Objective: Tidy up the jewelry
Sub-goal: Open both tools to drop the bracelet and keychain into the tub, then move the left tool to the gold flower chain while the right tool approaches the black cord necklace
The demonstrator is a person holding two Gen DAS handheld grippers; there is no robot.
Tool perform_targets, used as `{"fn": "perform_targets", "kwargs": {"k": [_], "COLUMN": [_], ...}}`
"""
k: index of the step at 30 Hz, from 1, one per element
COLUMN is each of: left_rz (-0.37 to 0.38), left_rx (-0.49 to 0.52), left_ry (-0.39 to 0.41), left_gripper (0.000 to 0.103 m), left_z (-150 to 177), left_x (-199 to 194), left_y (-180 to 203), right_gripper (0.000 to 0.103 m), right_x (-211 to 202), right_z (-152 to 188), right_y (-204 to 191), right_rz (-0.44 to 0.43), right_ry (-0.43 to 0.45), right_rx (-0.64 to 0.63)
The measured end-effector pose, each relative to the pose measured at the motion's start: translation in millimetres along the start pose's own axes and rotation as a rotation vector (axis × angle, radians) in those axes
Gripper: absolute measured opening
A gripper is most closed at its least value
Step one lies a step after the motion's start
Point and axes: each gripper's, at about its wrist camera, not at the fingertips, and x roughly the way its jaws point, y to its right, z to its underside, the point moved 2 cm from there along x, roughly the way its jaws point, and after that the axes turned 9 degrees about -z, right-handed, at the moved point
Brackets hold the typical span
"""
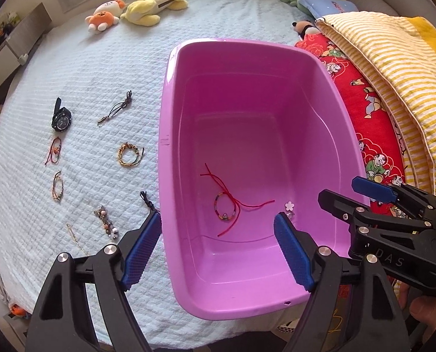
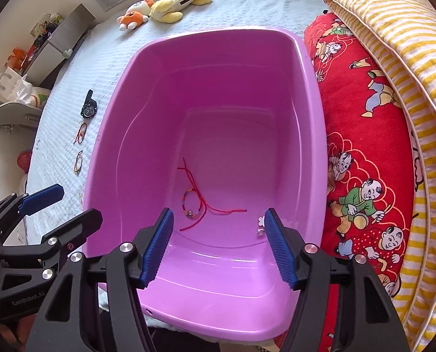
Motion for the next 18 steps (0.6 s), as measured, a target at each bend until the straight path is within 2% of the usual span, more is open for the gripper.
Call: {"fn": "perform_targets", "kwargs": {"k": [8, 18], "left_rz": [0.011, -0.026], "left_rx": [-0.06, -0.159], "left_ry": [-0.012, -0.021], "left_gripper": [0.081, 0.082], "left_z": [29, 83], "left_x": [-11, -24], "left_y": [-35, -112], "right_gripper": [0.062, 0.062], "right_x": [6, 18], "right_z": [21, 61], "right_y": [-32, -94], "right_rz": [-0.054, -0.07], "right_ry": [-0.037, -0.052], "right_rx": [-0.004, -0.054]}}
